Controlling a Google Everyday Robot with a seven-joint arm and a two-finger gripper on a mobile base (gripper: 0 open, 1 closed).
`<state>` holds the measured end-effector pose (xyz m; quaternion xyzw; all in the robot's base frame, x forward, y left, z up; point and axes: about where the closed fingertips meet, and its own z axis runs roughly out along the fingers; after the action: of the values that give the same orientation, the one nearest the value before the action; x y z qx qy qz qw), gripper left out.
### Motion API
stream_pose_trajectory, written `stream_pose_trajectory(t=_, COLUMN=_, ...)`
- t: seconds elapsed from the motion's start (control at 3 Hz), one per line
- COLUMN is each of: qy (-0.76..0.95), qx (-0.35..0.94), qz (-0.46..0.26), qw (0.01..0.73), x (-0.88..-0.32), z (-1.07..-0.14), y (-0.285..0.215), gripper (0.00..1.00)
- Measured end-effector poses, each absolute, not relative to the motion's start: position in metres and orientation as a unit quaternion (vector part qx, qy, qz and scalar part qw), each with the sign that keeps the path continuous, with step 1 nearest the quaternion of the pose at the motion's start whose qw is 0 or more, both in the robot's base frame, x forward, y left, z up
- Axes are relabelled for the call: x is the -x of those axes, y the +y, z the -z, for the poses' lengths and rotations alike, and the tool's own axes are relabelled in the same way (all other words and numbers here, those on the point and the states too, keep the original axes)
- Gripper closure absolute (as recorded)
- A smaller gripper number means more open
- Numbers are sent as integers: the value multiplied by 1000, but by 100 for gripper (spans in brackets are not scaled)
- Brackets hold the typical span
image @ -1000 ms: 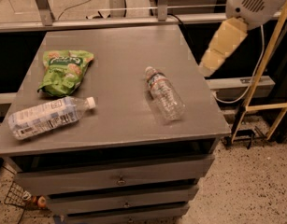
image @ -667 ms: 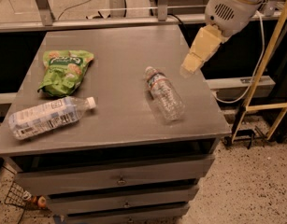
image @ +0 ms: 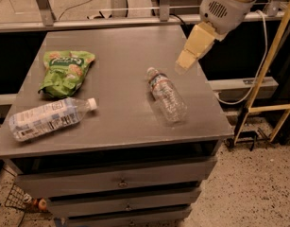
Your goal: Place water bottle upright
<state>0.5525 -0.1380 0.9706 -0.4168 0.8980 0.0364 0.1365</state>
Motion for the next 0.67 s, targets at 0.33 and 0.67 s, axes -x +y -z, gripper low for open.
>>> stream_pose_trajectory(t=0.33, qy=913, qx=391, qz=-37, qw=110, x=-564, z=-958, y=-119, gripper=0)
stream_pose_trajectory(t=0.67, qy=929, qx=354, qz=-50, qw=94, x=-572, z=-944, y=-100, gripper=0)
